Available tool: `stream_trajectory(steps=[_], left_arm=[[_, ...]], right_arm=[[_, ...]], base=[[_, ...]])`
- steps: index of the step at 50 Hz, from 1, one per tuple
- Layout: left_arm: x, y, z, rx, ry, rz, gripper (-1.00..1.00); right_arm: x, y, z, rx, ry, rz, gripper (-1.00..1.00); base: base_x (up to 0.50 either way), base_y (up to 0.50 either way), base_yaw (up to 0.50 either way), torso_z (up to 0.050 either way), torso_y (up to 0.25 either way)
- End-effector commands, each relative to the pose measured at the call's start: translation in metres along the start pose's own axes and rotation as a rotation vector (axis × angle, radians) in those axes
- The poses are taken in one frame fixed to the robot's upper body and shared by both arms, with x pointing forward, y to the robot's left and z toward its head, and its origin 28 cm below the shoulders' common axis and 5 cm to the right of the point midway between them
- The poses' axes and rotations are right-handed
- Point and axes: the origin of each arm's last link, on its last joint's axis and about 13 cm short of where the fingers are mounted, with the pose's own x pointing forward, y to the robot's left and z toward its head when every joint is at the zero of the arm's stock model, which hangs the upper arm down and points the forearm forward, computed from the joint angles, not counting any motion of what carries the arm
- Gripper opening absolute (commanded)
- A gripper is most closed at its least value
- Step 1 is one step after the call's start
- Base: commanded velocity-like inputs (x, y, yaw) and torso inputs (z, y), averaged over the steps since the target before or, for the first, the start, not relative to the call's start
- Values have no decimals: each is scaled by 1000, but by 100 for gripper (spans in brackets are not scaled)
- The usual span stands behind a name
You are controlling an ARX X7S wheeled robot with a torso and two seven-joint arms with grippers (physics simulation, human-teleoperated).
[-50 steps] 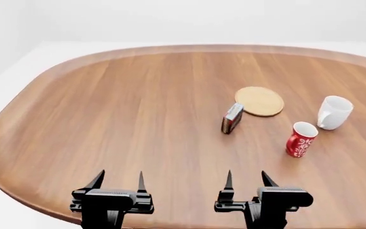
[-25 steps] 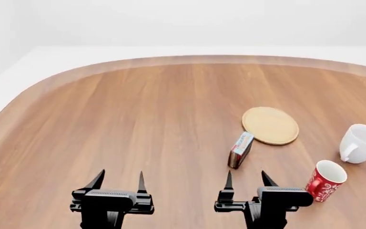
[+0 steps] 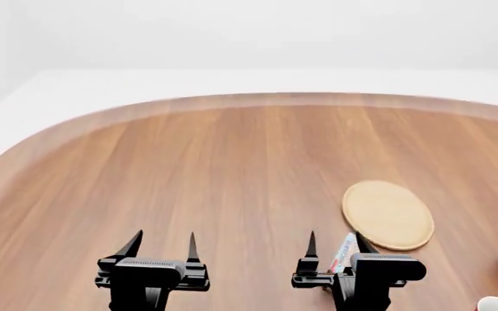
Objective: Put the chocolate pudding to the left of the plate.
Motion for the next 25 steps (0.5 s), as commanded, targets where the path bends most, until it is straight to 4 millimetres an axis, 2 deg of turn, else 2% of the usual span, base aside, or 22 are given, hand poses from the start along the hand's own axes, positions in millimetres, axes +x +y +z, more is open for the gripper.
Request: stream_trajectory(steps=[1,20,25], left_arm=[[0,0,0,1,0,-2,100],[0,0,0,0,-1,-7,100],[0,0,0,-1,0,-8,100]], right_arm=[[0,0,0,3,-1,-3,100],[4,0,0,-10,23,-35,100],[6,1,17,-8,41,-69,100]], base=[[383,0,0,0,0],[17,0,0,0,1],[0,0,0,0,0]])
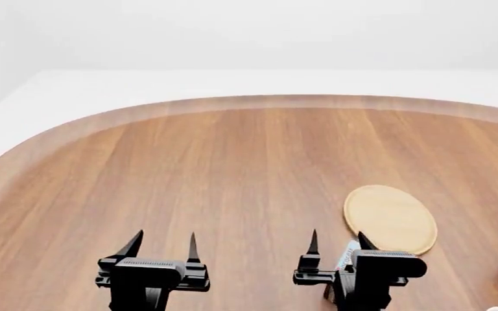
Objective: Put the chocolate pudding to the left of the plate.
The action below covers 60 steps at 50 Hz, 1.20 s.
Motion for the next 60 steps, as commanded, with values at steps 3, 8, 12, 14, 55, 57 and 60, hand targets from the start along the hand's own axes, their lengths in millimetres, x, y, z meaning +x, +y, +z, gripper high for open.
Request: stream_trajectory(steps=[3,8,12,14,55,57,60], left_arm=[[0,0,0,-1,1,-2,100],[0,0,0,-2,1,-2,100],[0,0,0,-4,0,-3,100],[0,0,0,-5,-1,-3,100],[0,0,0,-6,0,-7,100],[0,0,0,-7,0,-7,100],[0,0,0,-7,-1,-7,100]], right_arm=[[4,1,28,9,44,-69,100],[4,5,43,13,156,-134,100],[-3,13,53,21,212,-146,100],[-6,16,57,31,235,-137,100],[-22,36,84,237,478,-328,100],[-21,36,82,236,485,-333,100],[-18,36,81,234,492,-343,100]], base=[[0,0,0,0,0],[0,0,0,0,0],[0,0,0,0,0],[0,0,0,0,0],[0,0,0,0,0],[0,0,0,0,0],[0,0,0,0,0]])
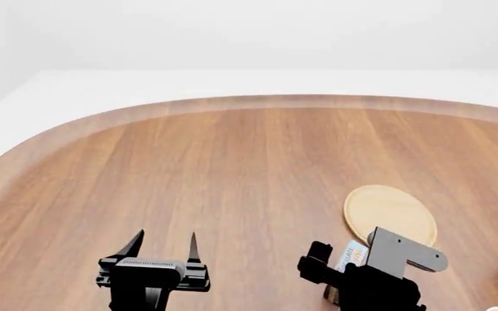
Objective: Put the chocolate pudding to the left of the plate.
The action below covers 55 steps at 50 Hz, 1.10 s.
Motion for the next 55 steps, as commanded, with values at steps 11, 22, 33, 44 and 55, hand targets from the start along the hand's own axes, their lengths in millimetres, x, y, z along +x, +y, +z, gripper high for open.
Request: stream_trajectory(steps=[11,22,33,44,55], left_arm=[[-1,0,0,-2,-5,-1,100],[-1,0,0,-3,-8,-1,100],[-1,0,1,-4,-8,-1,100],[0,0,0,-5,-7,-4,100],[-1,0,0,-8,-8,-6,100]], right_arm=[[22,6,-7,17,57,-117,100],[28,8,-12,21,86,-163,100],[34,11,-17,4,132,-144,100],[37,13,-19,-3,151,-125,100],[43,15,-20,3,169,-130,100]], base=[[0,0,0,0,0],[0,0,0,0,0],[0,0,0,0,0],[0,0,0,0,0],[0,0,0,0,0]])
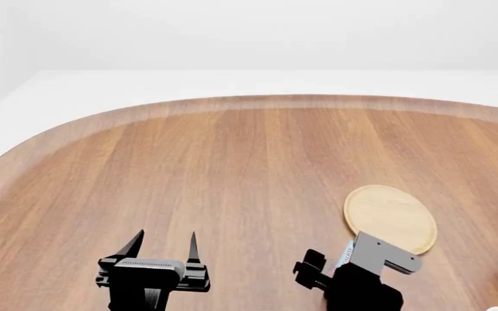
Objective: Put the chocolate pudding to the left of the plate.
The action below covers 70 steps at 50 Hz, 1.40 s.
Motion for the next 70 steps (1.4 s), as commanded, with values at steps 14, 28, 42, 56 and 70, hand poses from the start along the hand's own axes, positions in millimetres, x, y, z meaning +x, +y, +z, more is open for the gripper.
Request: stream_trajectory(steps=[14,28,42,56,70], left_arm=[[0,0,0,-6,-2,-1,100],[0,1,-1,-9,-5,-2,100],[0,1,0,-13,-2,-6,100],[-1,1,0,-14,0,-8,100],[0,1,0,-14,-2,-7,100]], right_arm=[[14,7,-2,9,38,-22,100],[22,11,-4,3,73,-24,100],[30,12,-5,0,90,-44,100],[38,15,-7,-6,103,-60,100],[48,14,-11,-6,132,-77,100]], base=[[0,0,0,0,0],[0,0,0,0,0],[0,0,0,0,0],[0,0,0,0,0],[0,0,0,0,0]])
